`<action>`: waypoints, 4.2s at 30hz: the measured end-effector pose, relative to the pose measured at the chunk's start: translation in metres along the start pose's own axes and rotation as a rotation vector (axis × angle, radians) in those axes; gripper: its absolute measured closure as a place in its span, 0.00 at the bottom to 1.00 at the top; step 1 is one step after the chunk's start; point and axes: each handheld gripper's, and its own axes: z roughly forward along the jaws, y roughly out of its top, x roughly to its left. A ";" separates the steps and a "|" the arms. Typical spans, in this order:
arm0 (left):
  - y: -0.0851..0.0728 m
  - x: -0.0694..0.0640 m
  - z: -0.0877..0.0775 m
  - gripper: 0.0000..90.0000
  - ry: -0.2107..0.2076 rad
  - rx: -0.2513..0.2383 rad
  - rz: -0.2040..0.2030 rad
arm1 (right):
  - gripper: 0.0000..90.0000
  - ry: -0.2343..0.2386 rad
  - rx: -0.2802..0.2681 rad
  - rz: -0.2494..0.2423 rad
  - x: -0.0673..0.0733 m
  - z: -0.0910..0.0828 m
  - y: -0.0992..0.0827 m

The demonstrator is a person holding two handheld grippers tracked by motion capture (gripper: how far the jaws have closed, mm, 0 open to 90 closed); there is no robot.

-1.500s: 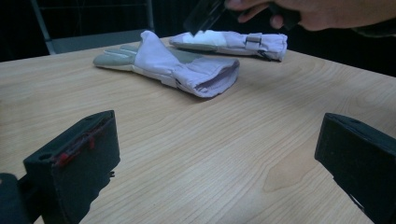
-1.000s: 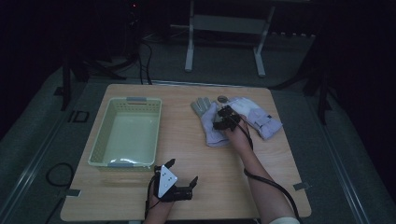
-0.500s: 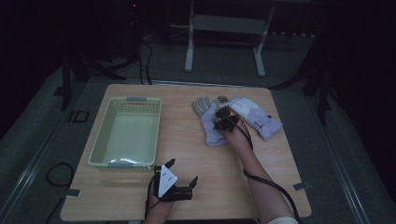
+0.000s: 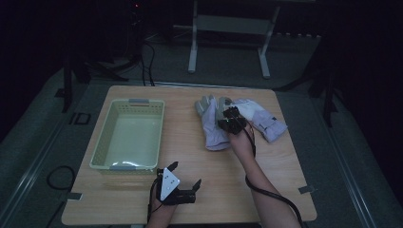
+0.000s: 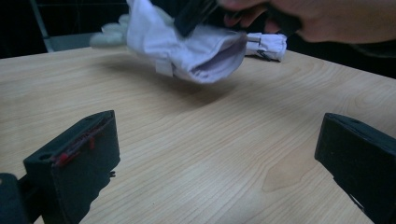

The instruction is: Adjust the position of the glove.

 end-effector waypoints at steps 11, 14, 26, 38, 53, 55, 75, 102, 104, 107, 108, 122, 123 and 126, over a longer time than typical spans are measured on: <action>0.000 -0.001 0.000 0.00 0.008 0.000 0.006 | 0.96 0.024 -0.146 0.051 0.033 -0.068 -0.005; 0.000 -0.001 0.000 0.00 0.008 0.000 0.006 | 0.96 0.039 -0.169 0.072 0.038 -0.075 -0.015; 0.000 -0.002 0.001 0.00 0.005 0.000 0.015 | 0.96 0.049 -0.190 0.188 0.047 -0.044 -0.076; 0.000 -0.001 0.001 0.00 0.000 0.000 0.013 | 0.96 0.005 -0.082 0.206 0.054 -0.008 -0.100; 0.000 -0.001 0.001 0.00 -0.015 0.004 0.016 | 0.60 0.018 -0.076 0.121 0.039 -0.012 -0.102; 0.000 -0.001 0.001 0.00 -0.015 0.004 0.016 | 0.60 0.018 -0.076 0.107 0.036 -0.012 -0.103; 0.000 -0.001 0.001 0.00 -0.016 0.006 0.011 | 0.54 0.100 -0.147 -0.085 0.009 -0.064 -0.087; 0.000 -0.001 0.001 0.00 -0.009 0.003 0.006 | 0.57 -0.075 -0.188 -0.091 -0.110 -0.082 -0.054; 0.000 -0.001 0.001 0.00 -0.008 0.001 0.006 | 0.57 -0.097 -0.195 -0.069 -0.118 -0.080 -0.051; 0.000 -0.001 0.001 0.00 -0.006 0.001 0.004 | 0.58 -0.107 -0.197 -0.050 -0.130 -0.072 -0.047; 0.000 -0.001 0.001 0.00 -0.006 0.001 0.002 | 0.63 -0.102 -0.170 -0.031 -0.136 -0.065 -0.044; 0.000 0.000 0.000 0.00 -0.008 0.002 -0.004 | 0.55 -0.148 -0.032 -0.001 -0.167 -0.017 -0.017; 0.000 0.000 0.000 0.00 -0.008 0.002 -0.004 | 0.54 -0.150 -0.029 0.002 -0.170 -0.015 -0.015; 0.000 0.000 0.000 0.00 -0.009 0.001 -0.005 | 0.52 -0.156 -0.021 0.018 -0.177 -0.010 -0.010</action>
